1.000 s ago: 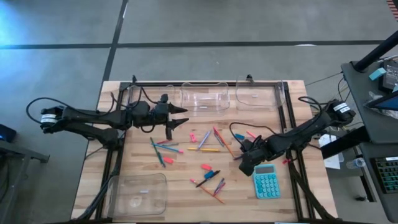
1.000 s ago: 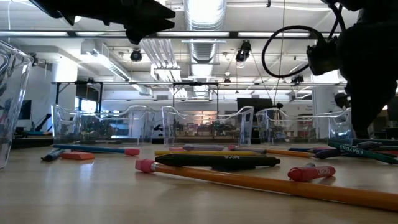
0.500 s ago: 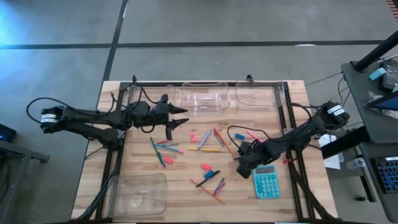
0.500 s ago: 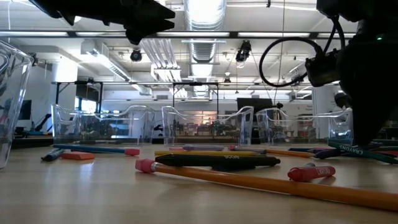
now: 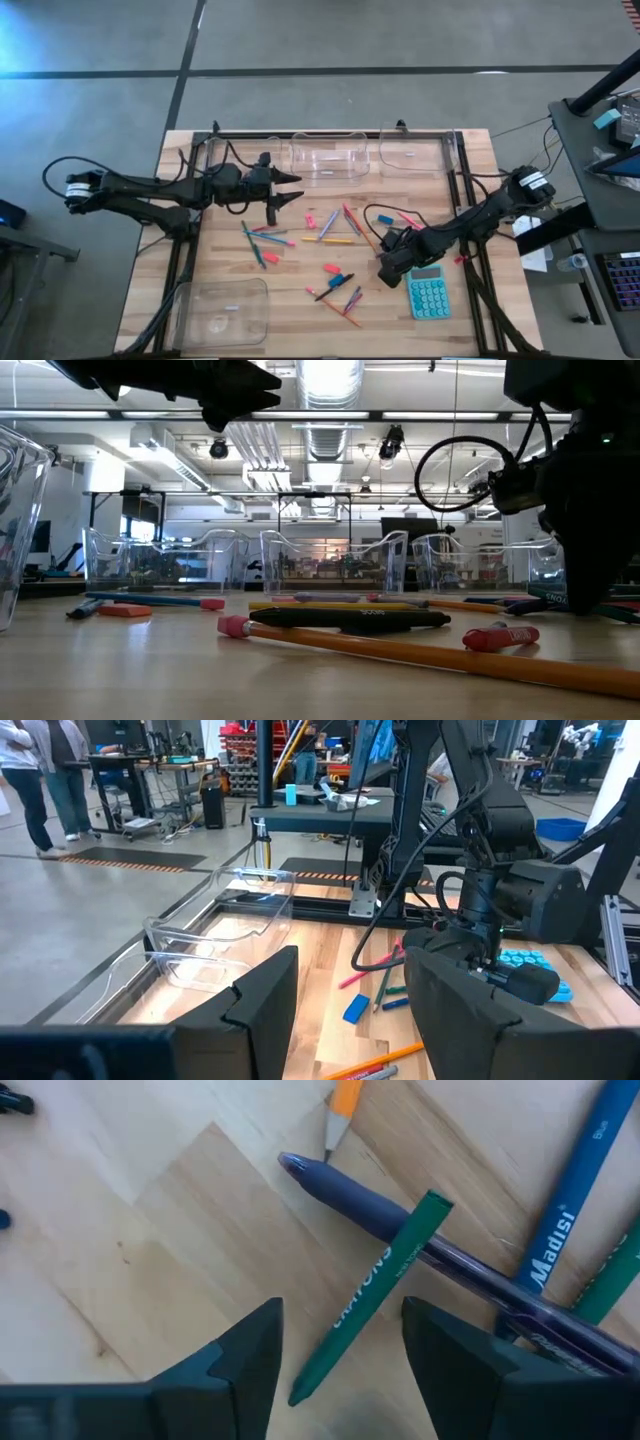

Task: Sort crayons/erasers/pens/pencils in bins
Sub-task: Put the left green crayon into the top right transparent bin

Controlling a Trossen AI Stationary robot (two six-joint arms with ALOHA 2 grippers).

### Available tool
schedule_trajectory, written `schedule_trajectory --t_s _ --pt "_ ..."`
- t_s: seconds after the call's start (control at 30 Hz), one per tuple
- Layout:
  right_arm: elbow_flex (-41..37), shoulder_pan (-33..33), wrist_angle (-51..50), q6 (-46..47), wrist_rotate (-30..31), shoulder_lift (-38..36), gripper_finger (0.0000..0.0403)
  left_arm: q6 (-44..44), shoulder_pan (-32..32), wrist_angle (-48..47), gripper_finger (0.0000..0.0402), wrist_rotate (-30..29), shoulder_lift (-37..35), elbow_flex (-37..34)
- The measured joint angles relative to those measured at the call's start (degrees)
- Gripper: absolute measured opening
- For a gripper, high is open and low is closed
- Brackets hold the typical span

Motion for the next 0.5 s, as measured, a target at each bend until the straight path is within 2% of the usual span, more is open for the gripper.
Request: schedule_trajectory --t_s 0.33,0.5 --pt "0.0 0.0 0.1 0.3 -0.1 0.0 0.0082 0.0 0.0 0.0 0.017 0.0 0.0 -0.4" --pt "0.0 0.0 0.1 0.3 -0.1 -1.6 0.0051 0.0 0.0 0.0 0.017 0.0 0.0 -0.6"
